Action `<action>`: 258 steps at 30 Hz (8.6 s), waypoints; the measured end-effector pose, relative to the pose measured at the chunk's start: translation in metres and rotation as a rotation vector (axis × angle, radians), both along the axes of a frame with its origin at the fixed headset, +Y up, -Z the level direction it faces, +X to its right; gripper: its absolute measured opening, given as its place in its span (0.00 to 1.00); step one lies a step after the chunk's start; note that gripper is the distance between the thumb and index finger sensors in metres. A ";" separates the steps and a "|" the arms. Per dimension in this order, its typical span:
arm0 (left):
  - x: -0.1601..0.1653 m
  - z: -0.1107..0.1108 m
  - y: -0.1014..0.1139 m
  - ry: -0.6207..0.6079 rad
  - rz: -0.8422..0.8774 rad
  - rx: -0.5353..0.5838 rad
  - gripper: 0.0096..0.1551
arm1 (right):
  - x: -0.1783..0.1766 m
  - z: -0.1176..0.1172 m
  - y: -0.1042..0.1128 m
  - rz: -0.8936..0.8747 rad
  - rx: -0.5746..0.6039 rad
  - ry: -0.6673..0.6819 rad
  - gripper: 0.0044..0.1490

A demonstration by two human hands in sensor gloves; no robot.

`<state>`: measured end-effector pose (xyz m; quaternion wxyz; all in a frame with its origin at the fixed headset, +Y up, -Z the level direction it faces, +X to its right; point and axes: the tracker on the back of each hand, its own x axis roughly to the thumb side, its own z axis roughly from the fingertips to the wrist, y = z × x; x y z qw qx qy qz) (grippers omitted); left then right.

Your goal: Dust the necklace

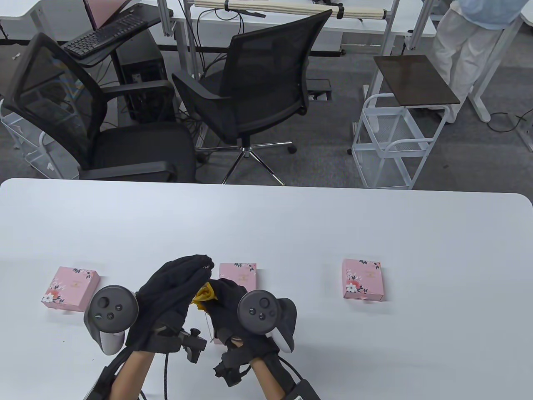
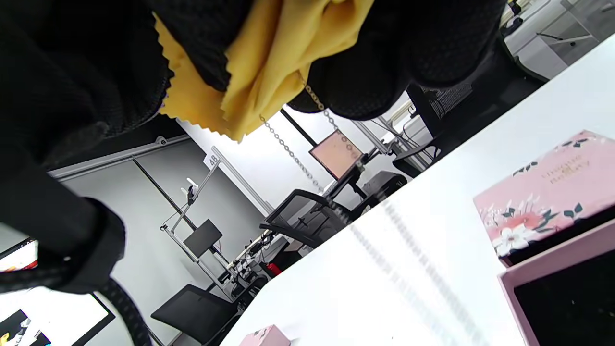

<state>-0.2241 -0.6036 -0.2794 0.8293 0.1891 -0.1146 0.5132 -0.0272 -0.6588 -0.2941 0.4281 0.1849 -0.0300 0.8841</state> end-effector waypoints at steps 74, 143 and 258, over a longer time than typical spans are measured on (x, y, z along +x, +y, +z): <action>-0.018 0.002 0.008 -0.090 0.211 -0.008 0.17 | -0.020 -0.008 -0.049 0.044 -0.149 0.153 0.25; -0.026 0.010 0.018 -0.050 0.224 0.067 0.18 | 0.138 -0.030 -0.091 0.732 -0.352 -0.302 0.34; 0.036 -0.014 -0.023 -0.366 -0.062 -0.233 0.20 | 0.076 0.000 0.049 -0.052 0.133 -0.033 0.22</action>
